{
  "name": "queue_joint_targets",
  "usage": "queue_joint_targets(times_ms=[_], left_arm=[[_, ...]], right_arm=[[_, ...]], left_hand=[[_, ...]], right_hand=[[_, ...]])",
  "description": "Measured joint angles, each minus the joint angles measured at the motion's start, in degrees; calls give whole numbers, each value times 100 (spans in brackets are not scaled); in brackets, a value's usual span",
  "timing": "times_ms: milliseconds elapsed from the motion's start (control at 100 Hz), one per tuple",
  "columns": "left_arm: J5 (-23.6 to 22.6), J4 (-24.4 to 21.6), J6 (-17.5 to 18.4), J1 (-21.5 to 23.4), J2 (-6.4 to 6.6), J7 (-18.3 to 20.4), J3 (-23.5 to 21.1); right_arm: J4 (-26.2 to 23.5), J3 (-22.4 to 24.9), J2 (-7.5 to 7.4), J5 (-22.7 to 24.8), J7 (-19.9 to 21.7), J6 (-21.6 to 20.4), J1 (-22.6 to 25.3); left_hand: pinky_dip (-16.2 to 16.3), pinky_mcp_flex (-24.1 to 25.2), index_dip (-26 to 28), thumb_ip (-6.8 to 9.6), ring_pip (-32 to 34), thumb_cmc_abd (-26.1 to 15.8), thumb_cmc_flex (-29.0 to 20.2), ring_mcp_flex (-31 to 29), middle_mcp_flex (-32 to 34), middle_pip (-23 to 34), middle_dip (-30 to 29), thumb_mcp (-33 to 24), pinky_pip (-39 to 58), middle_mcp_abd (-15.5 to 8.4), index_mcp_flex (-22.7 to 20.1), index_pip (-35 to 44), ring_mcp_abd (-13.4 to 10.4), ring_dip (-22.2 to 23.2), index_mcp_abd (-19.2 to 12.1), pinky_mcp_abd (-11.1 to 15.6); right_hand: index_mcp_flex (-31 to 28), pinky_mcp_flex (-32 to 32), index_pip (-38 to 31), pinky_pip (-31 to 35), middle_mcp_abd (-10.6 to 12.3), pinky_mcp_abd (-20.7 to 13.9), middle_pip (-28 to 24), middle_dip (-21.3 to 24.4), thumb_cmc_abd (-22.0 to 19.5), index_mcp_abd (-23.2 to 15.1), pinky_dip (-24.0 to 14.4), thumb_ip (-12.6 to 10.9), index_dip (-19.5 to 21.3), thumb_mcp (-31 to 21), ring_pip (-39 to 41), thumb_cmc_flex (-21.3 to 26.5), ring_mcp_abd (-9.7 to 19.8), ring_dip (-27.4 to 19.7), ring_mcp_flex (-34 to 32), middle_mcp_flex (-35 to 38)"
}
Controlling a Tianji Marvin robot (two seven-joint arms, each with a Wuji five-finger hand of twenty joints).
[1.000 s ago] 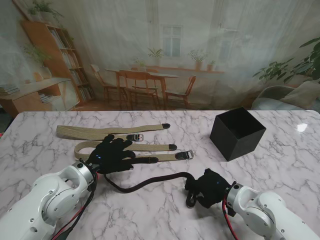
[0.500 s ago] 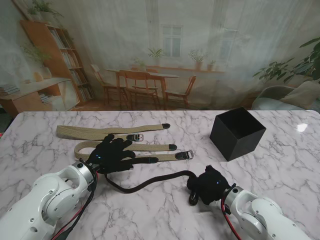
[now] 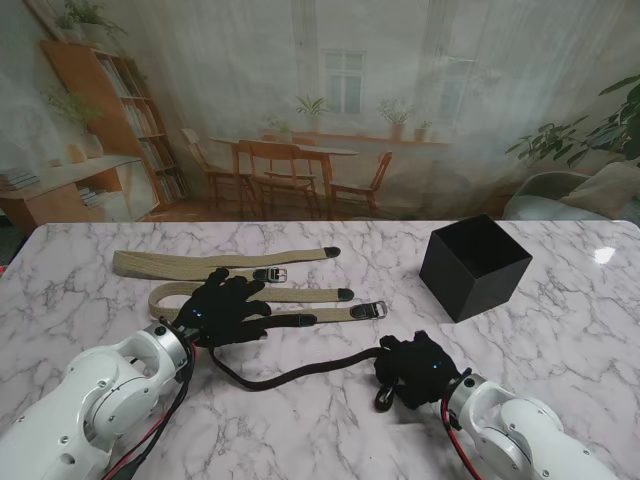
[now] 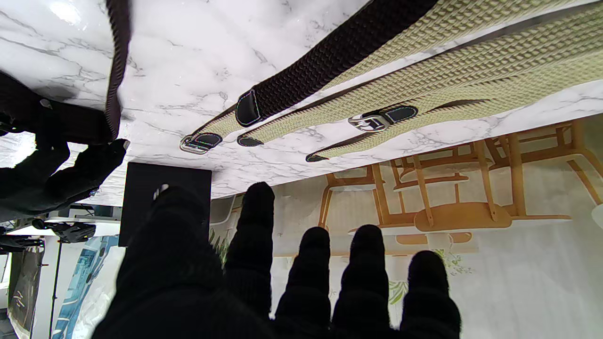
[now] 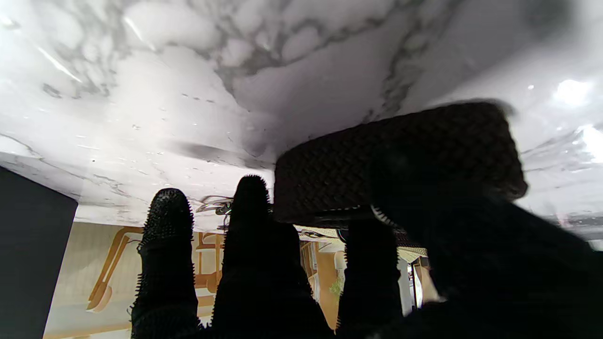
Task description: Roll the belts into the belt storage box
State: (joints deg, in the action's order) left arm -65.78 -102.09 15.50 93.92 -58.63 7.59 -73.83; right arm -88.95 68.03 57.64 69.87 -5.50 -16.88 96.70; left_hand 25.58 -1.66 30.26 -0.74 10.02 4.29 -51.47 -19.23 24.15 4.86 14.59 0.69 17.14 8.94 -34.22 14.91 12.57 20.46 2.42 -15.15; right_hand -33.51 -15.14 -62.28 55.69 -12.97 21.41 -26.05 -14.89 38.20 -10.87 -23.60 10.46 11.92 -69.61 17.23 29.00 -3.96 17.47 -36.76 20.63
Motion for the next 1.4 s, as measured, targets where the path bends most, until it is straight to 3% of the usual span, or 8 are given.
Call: queue_joint_targets(times_ms=[150,230,610,790,950,1030,1170,1400], left_arm=[[-4,1,0,0,0,-6,-1],[-4,2,0,0,0,-6,-1],[-5,4,1,1,0,-4,1],[-8,5,1,0,0,-6,5],[-8,8,1,-2,1,-8,9],[-9,10,4,-3,1,-8,10],[-11,11,7,-3,1,-9,10],[-14,14,8,-4,1,-12,11]], right_arm=[[33,-8,25,-226,38,2,-1],[49,-20,39,-272,23,22,-8],[415,-237,64,-128,-879,22,-143],[644,-345,65,-32,-1434,-40,-248],[754,-409,65,-11,-1549,-93,-324],[798,-432,67,-43,-1590,-124,-349],[839,-445,74,-101,-1580,-224,-373],[876,-501,46,-22,-1560,-393,-447]], left_hand=[[2,0,0,0,0,-1,0,0,0,0,0,0,-1,0,0,0,0,0,0,-1],[2,0,0,0,0,-1,0,0,0,0,0,0,-2,0,0,0,0,0,0,-1],[58,0,1,0,0,-1,0,0,0,0,0,0,-72,0,0,0,0,0,0,-1],[58,0,1,0,0,-1,0,0,0,0,0,0,-74,0,0,0,0,0,0,-1],[59,-1,1,0,0,-1,0,0,0,0,0,0,-82,0,0,0,-1,0,0,-2],[59,-3,1,0,0,-1,0,0,0,0,0,0,-141,0,0,1,-1,0,0,-2],[61,-4,1,0,0,-1,0,0,0,0,0,0,-143,0,0,1,-1,0,0,-3],[65,-10,1,0,0,-1,0,0,0,0,0,0,-143,0,0,1,-1,0,0,-3]], right_hand=[[-16,184,-206,-234,-47,74,8,38,3,205,171,18,-59,43,-136,-33,-229,-182,207,118],[-17,226,-320,-253,295,82,31,-40,3,216,194,81,-127,120,-136,-60,-229,-182,207,811],[31,-158,-962,90,755,-73,-1889,-959,-22,229,196,418,147,864,503,-134,132,288,-1132,3223],[53,-420,772,343,1150,-337,-2026,-917,-185,302,196,443,423,882,648,-134,418,455,-1678,4148],[2210,-463,2104,406,1212,-370,-2026,-795,-444,442,196,350,320,871,645,-134,465,455,-1988,4905],[2482,-575,2141,459,1207,-371,-2017,-795,-474,131,196,230,177,870,644,-135,465,455,-2147,5048],[2358,-590,2115,465,1175,-371,-2003,-795,-664,-1041,211,107,99,922,636,-137,452,455,-2233,5117],[972,-434,2353,316,1155,-349,-1870,-993,-939,-1351,254,88,85,1160,603,-27,430,504,-2219,5119]])
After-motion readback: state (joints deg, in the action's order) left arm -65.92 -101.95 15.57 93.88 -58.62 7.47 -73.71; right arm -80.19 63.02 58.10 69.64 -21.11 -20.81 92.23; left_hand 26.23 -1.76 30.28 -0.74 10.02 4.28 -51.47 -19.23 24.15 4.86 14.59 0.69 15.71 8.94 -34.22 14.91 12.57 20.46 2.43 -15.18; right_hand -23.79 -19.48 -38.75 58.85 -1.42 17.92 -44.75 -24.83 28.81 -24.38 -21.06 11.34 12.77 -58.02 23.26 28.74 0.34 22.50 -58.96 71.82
